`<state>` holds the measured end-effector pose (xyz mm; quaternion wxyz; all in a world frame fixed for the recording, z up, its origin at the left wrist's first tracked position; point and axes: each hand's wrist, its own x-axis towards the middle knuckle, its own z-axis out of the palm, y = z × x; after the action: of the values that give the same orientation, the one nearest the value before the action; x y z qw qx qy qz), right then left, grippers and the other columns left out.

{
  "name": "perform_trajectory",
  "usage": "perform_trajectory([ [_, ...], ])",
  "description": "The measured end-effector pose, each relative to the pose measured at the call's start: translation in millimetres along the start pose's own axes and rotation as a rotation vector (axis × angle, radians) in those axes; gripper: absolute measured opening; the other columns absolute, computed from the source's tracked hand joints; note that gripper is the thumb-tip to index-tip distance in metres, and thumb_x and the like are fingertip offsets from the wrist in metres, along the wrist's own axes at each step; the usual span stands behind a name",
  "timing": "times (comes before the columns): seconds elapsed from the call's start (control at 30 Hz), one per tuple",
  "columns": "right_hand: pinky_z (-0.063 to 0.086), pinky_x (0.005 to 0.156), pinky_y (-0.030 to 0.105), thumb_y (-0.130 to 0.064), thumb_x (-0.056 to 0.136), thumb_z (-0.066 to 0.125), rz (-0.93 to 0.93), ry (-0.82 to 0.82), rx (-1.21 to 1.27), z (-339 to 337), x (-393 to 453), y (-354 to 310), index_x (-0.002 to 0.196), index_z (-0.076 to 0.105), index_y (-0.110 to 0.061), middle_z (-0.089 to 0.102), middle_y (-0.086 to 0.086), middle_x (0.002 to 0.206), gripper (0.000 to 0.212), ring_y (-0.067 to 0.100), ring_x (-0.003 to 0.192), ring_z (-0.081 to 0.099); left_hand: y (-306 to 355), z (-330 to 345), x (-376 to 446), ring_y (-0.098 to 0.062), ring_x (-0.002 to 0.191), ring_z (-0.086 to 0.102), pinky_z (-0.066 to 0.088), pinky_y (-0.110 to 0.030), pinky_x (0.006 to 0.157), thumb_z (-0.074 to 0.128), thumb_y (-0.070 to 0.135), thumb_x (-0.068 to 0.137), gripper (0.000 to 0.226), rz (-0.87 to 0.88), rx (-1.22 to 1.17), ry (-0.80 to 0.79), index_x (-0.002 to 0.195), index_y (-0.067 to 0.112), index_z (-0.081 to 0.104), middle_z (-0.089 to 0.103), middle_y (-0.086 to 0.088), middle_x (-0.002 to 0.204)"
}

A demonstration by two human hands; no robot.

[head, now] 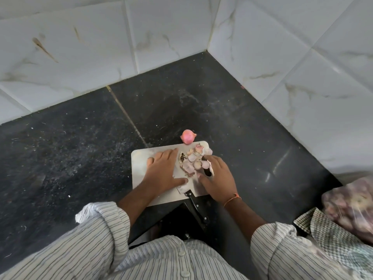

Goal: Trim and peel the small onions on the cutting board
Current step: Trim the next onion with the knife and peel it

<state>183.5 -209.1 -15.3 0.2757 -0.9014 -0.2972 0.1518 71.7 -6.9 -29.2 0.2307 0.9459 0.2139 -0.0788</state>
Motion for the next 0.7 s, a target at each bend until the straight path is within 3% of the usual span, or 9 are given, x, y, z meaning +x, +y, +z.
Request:
perform_trajectory([
  [0.13, 0.033, 0.12, 0.033, -0.036, 0.083, 0.084, 0.073, -0.128, -0.037, -16.0, 21.0, 15.5, 0.163, 0.034, -0.023, 0.034, -0.005, 0.166, 0.095, 0.019, 0.151, 0.031, 16.0, 5.9, 22.3, -0.027, 0.145, 0.04, 0.035, -0.049, 0.117, 0.074, 0.086, 0.066, 0.127, -0.022, 0.102, -0.042, 0.164, 0.02, 0.029, 0.043, -0.002, 0.159],
  [0.23, 0.025, 0.126, 0.04, -0.04, 0.078, 0.09, 0.082, -0.265, -0.135, -23.7, 41.1, 22.9, 0.169, 0.016, -0.016, 0.017, -0.003, 0.174, 0.12, 0.028, 0.156, 0.013, 28.5, 8.3, 34.2, -0.028, 0.135, 0.05, 0.041, -0.047, 0.108, 0.077, 0.082, 0.068, 0.111, -0.023, 0.131, -0.043, 0.153, 0.018, 0.043, 0.055, -0.003, 0.146],
  [0.33, 0.023, 0.128, 0.046, -0.033, 0.077, 0.09, 0.052, -0.371, -0.198, -29.5, 62.6, 26.5, 0.17, 0.008, -0.015, 0.01, 0.0, 0.176, 0.125, 0.034, 0.158, 0.008, 36.3, 11.8, 44.0, -0.026, 0.12, 0.059, 0.05, -0.044, 0.095, 0.086, 0.07, 0.069, 0.091, -0.025, 0.074, -0.083, 0.137, 0.021, 0.05, 0.062, -0.003, 0.132],
  [0.47, 0.032, 0.127, 0.046, -0.018, 0.084, 0.082, -0.004, -0.466, -0.237, -33.4, 89.8, 23.6, 0.17, 0.01, -0.016, 0.018, 0.006, 0.171, 0.112, 0.034, 0.155, 0.023, 39.4, 15.2, 49.1, -0.024, 0.109, 0.062, 0.053, -0.04, 0.086, 0.093, 0.056, 0.069, 0.08, -0.049, -0.062, -0.104, 0.13, 0.021, 0.054, 0.063, -0.002, 0.125],
  [0.7, 0.049, 0.116, 0.039, -0.01, 0.091, 0.074, -0.087, -0.541, -0.273, -27.3, 114.8, 14.8, 0.168, 0.021, -0.021, 0.023, 0.007, 0.161, 0.094, 0.032, 0.129, 0.056, 44.1, 12.9, 61.1, -0.022, 0.114, 0.067, 0.058, -0.045, 0.101, 0.093, 0.044, 0.073, 0.071, -0.103, -0.244, -0.09, 0.134, 0.026, 0.06, 0.069, 0.002, 0.132],
])
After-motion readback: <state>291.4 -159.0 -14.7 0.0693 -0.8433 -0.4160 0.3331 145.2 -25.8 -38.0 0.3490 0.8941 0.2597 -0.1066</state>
